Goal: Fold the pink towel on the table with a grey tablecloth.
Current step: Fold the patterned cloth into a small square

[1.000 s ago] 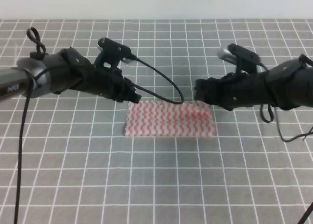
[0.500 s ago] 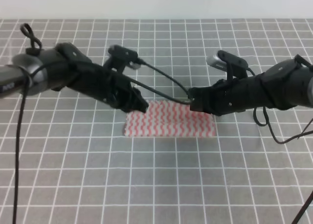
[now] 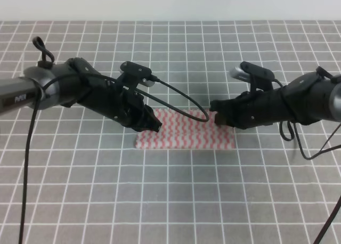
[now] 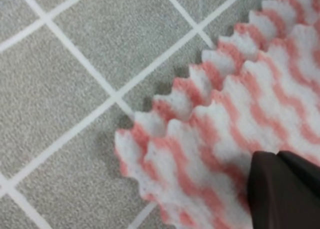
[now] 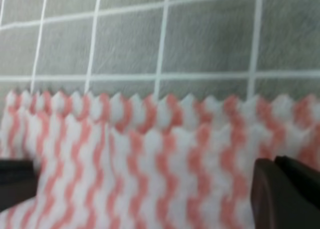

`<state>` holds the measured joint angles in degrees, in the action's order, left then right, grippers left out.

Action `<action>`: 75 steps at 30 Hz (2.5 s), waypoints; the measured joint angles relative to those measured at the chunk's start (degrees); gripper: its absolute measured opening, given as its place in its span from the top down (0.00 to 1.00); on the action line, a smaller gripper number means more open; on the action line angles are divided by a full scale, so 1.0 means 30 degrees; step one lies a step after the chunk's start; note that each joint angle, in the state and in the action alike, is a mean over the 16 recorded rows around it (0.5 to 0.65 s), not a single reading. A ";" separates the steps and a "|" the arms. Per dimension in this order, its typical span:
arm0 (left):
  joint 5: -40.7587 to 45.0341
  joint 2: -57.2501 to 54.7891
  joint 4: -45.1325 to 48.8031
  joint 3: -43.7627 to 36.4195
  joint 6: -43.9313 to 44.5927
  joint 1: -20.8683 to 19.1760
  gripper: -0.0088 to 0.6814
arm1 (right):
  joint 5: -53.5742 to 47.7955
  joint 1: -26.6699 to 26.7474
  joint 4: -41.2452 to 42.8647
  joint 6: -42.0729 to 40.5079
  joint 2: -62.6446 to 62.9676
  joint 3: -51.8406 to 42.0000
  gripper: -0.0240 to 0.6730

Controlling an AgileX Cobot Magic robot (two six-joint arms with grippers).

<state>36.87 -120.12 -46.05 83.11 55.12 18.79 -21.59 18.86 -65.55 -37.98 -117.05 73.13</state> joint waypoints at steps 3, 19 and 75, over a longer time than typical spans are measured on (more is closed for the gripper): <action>-0.0024 -0.0076 0.0073 0.0005 -0.0003 0.0000 0.99 | 0.0579 -0.0021 -0.0029 0.0000 -0.0080 -0.0001 0.99; 0.1536 0.0359 -0.0670 0.1155 -0.0497 0.0155 0.99 | -0.1156 0.0065 0.0062 -0.0434 0.1205 0.0005 0.99; 0.4670 0.1853 -0.1061 0.1817 -0.3101 -0.1313 0.99 | -0.5297 -0.0380 0.9164 0.7850 0.3439 0.0040 0.98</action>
<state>50.88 -114.56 -49.24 88.56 45.81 14.86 -37.48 17.72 -38.06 -14.43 -106.73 73.25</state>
